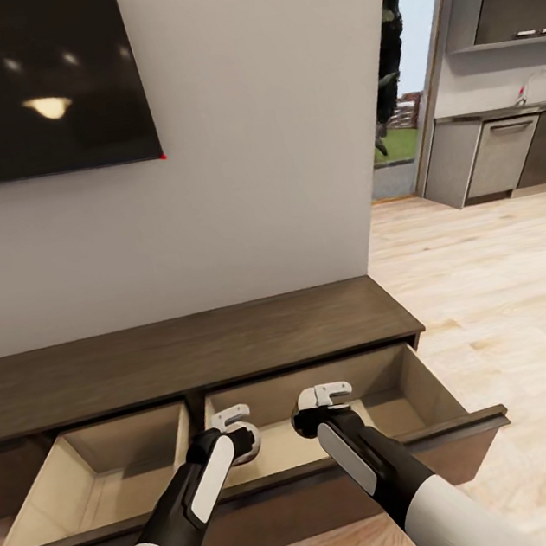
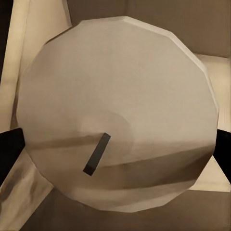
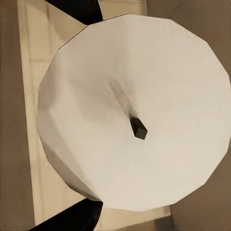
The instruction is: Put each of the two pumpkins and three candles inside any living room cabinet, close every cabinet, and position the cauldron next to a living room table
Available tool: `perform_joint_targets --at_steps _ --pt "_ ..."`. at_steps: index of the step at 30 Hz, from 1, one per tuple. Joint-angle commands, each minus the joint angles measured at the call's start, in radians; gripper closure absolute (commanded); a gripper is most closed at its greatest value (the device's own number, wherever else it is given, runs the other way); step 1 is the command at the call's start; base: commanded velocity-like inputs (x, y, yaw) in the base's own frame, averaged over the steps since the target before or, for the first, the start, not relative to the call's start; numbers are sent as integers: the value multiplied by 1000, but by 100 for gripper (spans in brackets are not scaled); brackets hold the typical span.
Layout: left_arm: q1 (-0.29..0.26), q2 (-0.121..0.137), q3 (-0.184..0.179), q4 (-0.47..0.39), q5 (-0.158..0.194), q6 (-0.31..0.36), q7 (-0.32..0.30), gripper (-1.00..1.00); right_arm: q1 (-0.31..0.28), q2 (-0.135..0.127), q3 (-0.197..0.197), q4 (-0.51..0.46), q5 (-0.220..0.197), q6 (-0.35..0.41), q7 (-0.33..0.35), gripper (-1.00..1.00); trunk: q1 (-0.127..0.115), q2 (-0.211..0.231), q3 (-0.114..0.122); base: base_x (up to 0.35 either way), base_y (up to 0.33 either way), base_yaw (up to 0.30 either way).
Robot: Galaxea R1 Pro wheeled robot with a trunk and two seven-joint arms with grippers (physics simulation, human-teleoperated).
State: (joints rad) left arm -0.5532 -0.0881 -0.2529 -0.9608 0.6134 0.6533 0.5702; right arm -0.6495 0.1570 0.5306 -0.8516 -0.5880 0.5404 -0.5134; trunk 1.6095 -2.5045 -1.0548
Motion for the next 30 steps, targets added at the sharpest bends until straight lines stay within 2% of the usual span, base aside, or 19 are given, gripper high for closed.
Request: perform_joint_targets --at_steps 1,11,23,30 --pt "-1 0 -2 -1 10 1 10 100 -1 -1 3 -1 -9 2 -10 100 0 0 -1 121 -96 0" --pt "-1 1 -3 -1 7 1 11 100 -1 -1 3 -1 -10 3 -10 100 0 0 -1 92 -81 0" --pt "-1 1 -3 -2 5 0 11 100 -1 -1 4 -1 -11 3 -10 100 0 0 -1 96 -7 0" --pt "-1 1 -3 -2 5 0 11 100 -1 -1 5 -1 -11 2 -9 100 3 -2 -28 2 0 0"
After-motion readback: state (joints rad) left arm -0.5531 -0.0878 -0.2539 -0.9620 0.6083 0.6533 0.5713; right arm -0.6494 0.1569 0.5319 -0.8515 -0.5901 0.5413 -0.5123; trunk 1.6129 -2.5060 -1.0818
